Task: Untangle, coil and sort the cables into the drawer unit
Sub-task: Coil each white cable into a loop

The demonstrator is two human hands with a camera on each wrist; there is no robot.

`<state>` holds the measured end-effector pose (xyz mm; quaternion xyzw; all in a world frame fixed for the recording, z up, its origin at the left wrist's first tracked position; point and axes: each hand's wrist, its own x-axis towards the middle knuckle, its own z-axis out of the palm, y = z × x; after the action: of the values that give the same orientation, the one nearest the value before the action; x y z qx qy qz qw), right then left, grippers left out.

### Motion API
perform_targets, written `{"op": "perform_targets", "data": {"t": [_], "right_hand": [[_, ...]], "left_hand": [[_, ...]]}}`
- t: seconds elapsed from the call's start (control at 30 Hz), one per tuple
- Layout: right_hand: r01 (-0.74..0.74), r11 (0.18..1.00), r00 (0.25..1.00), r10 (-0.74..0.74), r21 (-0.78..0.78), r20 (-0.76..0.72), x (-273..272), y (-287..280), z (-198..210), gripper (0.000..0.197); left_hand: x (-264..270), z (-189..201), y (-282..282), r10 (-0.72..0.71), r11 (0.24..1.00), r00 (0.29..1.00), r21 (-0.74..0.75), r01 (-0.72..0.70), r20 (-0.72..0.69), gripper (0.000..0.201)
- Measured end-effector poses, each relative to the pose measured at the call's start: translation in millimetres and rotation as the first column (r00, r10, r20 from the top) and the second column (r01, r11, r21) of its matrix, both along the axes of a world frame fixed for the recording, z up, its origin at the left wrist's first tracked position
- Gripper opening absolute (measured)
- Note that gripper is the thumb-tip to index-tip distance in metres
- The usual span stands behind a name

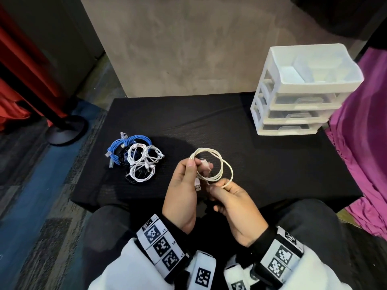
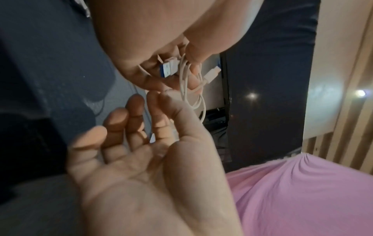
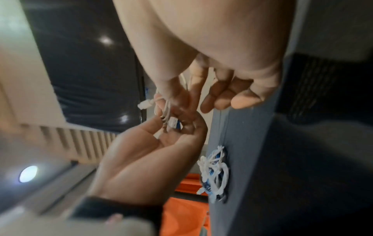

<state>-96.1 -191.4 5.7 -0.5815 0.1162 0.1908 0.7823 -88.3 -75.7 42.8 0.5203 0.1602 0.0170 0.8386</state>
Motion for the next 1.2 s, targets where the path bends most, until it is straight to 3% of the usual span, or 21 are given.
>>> {"op": "perform_targets", "data": {"t": [0.13,0.27,0.33,0.4,0.43,0.5,0.57,0.67,0.73,0.83,0.93,1.07,1.13,1.2], "right_hand": [[-0.177,0.978,0.948,0.2,-0.113,0.247,1.1,-9.2,6.9,0.021],[-0.244,0.953,0.915,0.288,-0.181,0.282,9.5,-22.0,9.2,0.025],[-0.185,0.941,0.9,0.278,-0.285,0.335,14.4,-29.7,10.7,0.039],[0.008,0.907,0.883,0.191,-0.42,0.429,17.1,-37.8,16.0,0.051],[0.093,0.883,0.854,0.167,-0.46,0.493,18.1,-40.8,20.8,0.049],[0.102,0.862,0.771,0.247,-0.496,0.587,18.5,-40.8,33.9,0.039],[0.005,0.821,0.72,0.393,-0.571,0.571,19.4,-35.4,43.0,0.036],[-0.068,0.752,0.735,0.482,-0.655,0.477,22.0,-27.0,45.0,0.014],[-0.091,0.799,0.766,0.438,-0.594,0.471,27.1,-28.1,49.1,0.003],[-0.073,0.942,0.853,0.23,-0.329,0.469,39.7,-42.9,57.2,0.007],[-0.081,0.979,0.899,0.153,-0.19,0.41,45.7,-53.1,61.3,0.007],[-0.058,0.967,0.884,0.166,-0.25,0.437,46.4,-57.5,47.3,0.003],[-0.031,0.95,0.874,0.177,-0.311,0.452,43.1,-58.7,38.4,0.015],[0.022,0.923,0.851,0.185,-0.385,0.491,37.5,-56.0,30.7,0.013]], "left_hand": [[-3.6,-7.5,-0.9,-0.037,0.997,0.999,0.069,0.038,-0.026,0.021],[-1.6,-8.4,3.6,0.0,0.999,1.0,0.04,0.0,-0.003,0.021],[1.9,-10.8,10.2,0.043,0.995,0.999,0.089,-0.042,-0.01,0.023],[3.8,-14.1,16.7,0.04,0.979,0.999,0.199,-0.038,-0.005,0.025],[3.4,-15.6,18.3,0.013,0.964,1.0,0.265,-0.014,0.006,0.026],[0.0,-17.3,18.8,-0.082,0.919,0.996,0.389,0.064,0.03,0.026],[-5.5,-17.5,15.8,-0.208,0.881,0.977,0.443,0.167,0.043,0.023],[-14.1,-19.0,11.8,-0.331,0.852,0.942,0.447,0.272,0.056,0.024],[-18.7,-24.9,12.8,-0.371,0.823,0.928,0.476,0.309,0.039,0.025],[-23.1,-29.3,19.6,-0.418,0.806,0.908,0.45,0.386,-0.029,0.035],[-23.0,-18.5,22.9,-0.457,0.806,0.889,0.413,0.424,-0.022,0.038],[-20.4,-5.3,19.3,-0.414,0.878,0.91,0.278,0.39,0.03,0.04],[-20.4,-2.8,15.4,-0.36,0.911,0.933,0.226,0.346,0.024,0.038],[-20.6,-3.0,11.3,-0.303,0.932,0.953,0.209,0.295,0.006,0.038]]}}
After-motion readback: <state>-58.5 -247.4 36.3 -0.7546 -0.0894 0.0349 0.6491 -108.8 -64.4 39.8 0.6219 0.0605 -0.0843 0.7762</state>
